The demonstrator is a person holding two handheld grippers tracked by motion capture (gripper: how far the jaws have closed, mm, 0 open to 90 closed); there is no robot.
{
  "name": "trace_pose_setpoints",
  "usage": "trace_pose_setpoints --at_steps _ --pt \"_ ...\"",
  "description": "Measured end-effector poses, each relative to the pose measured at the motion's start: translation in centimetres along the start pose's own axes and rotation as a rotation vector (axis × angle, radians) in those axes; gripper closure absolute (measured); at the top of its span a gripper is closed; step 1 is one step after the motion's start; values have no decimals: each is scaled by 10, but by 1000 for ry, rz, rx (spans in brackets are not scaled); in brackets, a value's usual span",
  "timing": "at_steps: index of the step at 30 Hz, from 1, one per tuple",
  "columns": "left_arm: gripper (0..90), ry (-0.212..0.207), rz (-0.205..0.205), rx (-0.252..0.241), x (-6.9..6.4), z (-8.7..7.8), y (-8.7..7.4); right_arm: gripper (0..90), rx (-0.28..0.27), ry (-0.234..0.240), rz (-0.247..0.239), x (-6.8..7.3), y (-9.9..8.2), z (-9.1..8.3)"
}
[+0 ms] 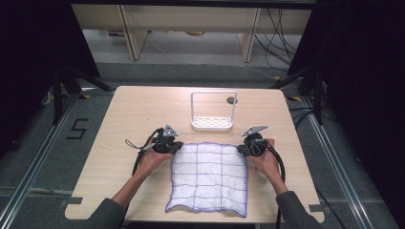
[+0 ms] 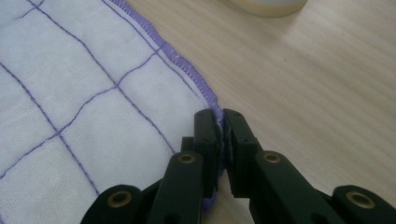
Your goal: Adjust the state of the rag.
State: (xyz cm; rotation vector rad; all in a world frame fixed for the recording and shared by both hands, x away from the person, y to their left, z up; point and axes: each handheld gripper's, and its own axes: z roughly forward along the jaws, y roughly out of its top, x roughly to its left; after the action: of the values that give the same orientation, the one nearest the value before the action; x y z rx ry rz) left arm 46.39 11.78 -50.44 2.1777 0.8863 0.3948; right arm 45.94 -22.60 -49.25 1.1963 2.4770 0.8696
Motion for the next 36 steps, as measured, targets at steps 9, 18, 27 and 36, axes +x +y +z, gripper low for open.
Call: trace_pose_setpoints --at_steps 9,18,27,36 --pt "869 4 -12 -59 12 -12 8 856 -91 13 -7 -11 12 -15" --pt "870 10 -53 -129 24 -22 22 855 -129 0 -39 -14 33 -22" --pt "870 0 -63 -182 27 -41 29 853 -191 26 -77 -7 50 -43" --pt "868 -66 -12 -228 5 -78 9 853 -260 79 -155 21 29 -76"
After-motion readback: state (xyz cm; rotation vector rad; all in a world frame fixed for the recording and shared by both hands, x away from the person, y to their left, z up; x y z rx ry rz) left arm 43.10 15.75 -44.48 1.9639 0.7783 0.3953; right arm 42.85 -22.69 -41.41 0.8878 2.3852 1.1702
